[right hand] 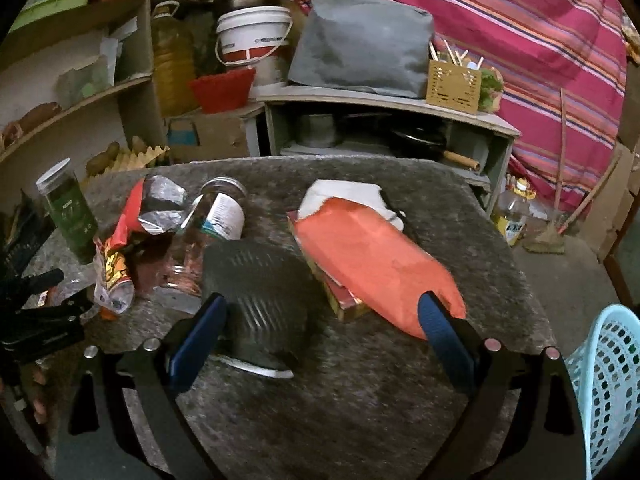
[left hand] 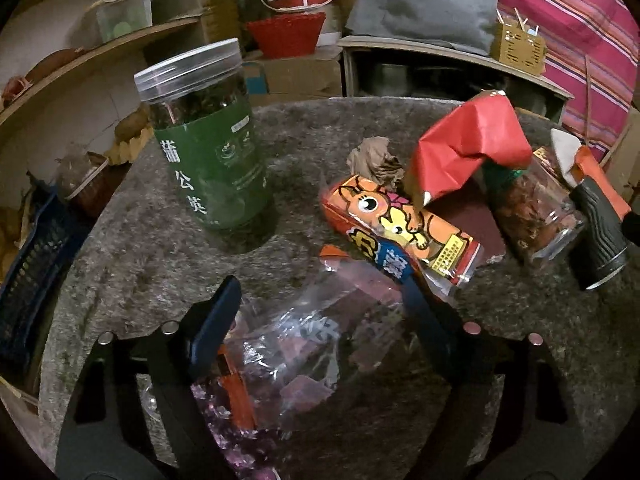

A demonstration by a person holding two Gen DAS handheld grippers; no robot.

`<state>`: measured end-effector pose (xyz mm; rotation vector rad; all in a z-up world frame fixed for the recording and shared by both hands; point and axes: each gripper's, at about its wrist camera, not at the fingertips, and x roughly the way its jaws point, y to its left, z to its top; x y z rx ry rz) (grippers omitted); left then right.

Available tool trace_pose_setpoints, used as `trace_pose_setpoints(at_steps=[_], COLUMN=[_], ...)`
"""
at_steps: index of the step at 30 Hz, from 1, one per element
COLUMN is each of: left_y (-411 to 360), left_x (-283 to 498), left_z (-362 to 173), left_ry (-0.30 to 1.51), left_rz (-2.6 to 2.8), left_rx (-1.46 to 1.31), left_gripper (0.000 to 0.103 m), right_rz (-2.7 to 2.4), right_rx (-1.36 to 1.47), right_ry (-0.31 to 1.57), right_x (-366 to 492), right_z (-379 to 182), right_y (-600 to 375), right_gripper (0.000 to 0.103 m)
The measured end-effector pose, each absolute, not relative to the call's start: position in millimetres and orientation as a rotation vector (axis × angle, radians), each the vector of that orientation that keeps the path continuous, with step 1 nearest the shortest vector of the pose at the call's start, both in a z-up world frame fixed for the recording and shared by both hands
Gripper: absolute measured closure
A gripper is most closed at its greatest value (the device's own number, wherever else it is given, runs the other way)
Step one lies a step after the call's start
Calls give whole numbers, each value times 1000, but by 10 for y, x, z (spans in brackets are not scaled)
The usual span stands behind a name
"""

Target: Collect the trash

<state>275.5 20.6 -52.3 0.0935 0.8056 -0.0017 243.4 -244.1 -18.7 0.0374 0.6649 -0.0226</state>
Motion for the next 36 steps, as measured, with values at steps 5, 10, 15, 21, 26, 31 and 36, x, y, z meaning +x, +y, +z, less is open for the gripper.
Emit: trace_pose_setpoints(at_steps=[5, 10, 15, 21, 26, 31, 36], left_y=[266, 475, 434, 290, 346, 409, 530], left_x=[2604, 2665, 2672, 2626, 2590, 2539, 2471], left_z=[-411, -531, -551, -522, -452, -338, -253], left_ry=[762, 840, 832, 796, 777, 745, 718], left_rz=[28, 16, -11, -23, -7, 8, 38], left_rx=[119, 26, 31, 89, 73, 66, 59], left_gripper=[11, 7, 17, 39, 53, 57, 58], right_rz=[-19, 0, 6, 7, 6, -13, -19], right_rx=[-7, -11, -2, -25, -22, -38, -37], right_ry=[658, 666, 669, 683, 691, 700, 703], right_x=[2450, 2432, 2419, 2438, 2439, 2471, 2512], right_z=[-169, -178, -183, -223, -241, -282, -307], right_y=[-2358, -2324, -2319, -2257, -2227, -2187, -2171], right_gripper=[9, 9, 9, 9, 9, 9, 9])
